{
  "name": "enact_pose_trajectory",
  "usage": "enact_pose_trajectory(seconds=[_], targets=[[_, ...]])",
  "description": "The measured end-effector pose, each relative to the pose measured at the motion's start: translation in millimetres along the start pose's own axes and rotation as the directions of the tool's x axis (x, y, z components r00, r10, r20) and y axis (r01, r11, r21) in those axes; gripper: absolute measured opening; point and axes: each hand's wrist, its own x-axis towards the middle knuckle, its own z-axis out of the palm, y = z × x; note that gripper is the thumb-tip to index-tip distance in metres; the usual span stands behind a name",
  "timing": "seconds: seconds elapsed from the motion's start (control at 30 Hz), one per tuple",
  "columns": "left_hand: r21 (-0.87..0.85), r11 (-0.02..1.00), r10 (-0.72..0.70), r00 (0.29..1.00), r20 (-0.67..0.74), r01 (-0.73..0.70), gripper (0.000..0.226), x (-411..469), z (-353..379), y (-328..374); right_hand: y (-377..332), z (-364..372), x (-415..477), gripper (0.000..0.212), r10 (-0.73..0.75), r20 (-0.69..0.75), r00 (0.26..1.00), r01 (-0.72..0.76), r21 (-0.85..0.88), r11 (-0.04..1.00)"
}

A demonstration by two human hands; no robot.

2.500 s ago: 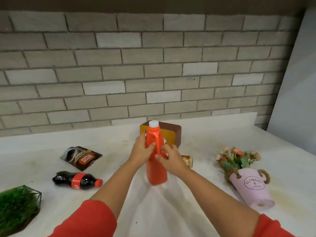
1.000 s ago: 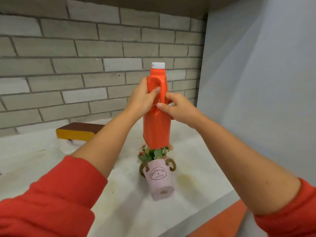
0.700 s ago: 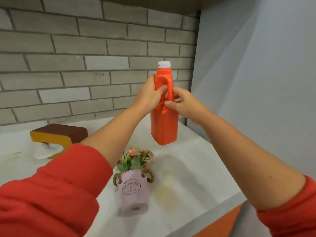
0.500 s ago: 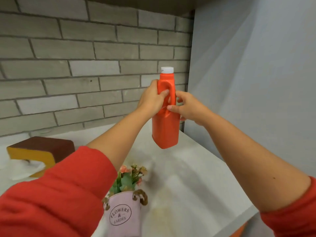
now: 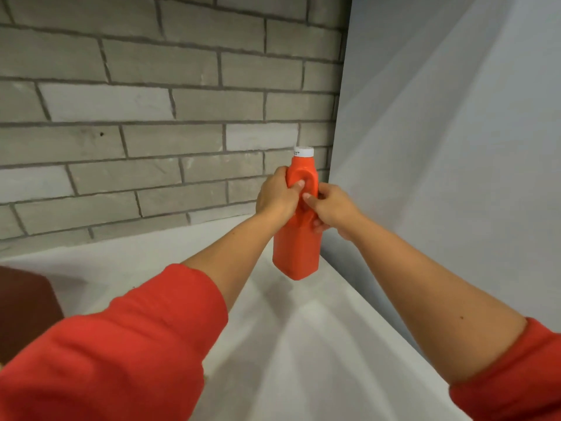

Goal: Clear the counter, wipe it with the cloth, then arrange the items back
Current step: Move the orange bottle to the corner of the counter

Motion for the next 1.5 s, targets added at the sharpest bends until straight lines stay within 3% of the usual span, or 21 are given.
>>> enact_pose_trajectory(seconds=[0.17,0.27,0.37,0.47,0.57,1.0,1.5], targets=[[-0.082,0.995,-0.048,0.997,0.059,0.053,0.041,42,30,-19,30,12,54,0.014,0.015,-0.063,0.998,-0.017,-0.026,1.000],[-0.079,0.964,-0.251,0.967,0.032,0.253,0.047,54,44,-36,45,23,83,0.016,-0.014,-0.105,0.994,0.009,-0.047,0.999],[-0.120,0.886,-0.432,0.892,0.136,0.447,0.048,53,56,-56,58,33,106,0.027,0.020,-0.142,0.990,-0.020,0.006,1.000],[-0.249,0.804,-0.487,0.838,0.247,0.540,0.054,50,65,-71,70,40,124,0.032,0.056,-0.157,0.986,-0.053,0.024,0.998],[-0.337,0.757,-0.449,0.821,0.353,0.560,0.061,49,74,-79,81,45,137,0.033,0.071,-0.163,0.984,-0.066,0.038,0.997],[-0.434,0.680,-0.450,0.804,0.390,0.591,0.063,69,102,-106,103,58,166,0.031,0.117,-0.159,0.980,-0.100,0.114,0.988],[-0.390,0.724,-0.439,0.817,0.374,0.569,0.062,70,107,-101,106,64,176,0.031,0.119,-0.060,0.991,-0.112,0.118,0.987]])
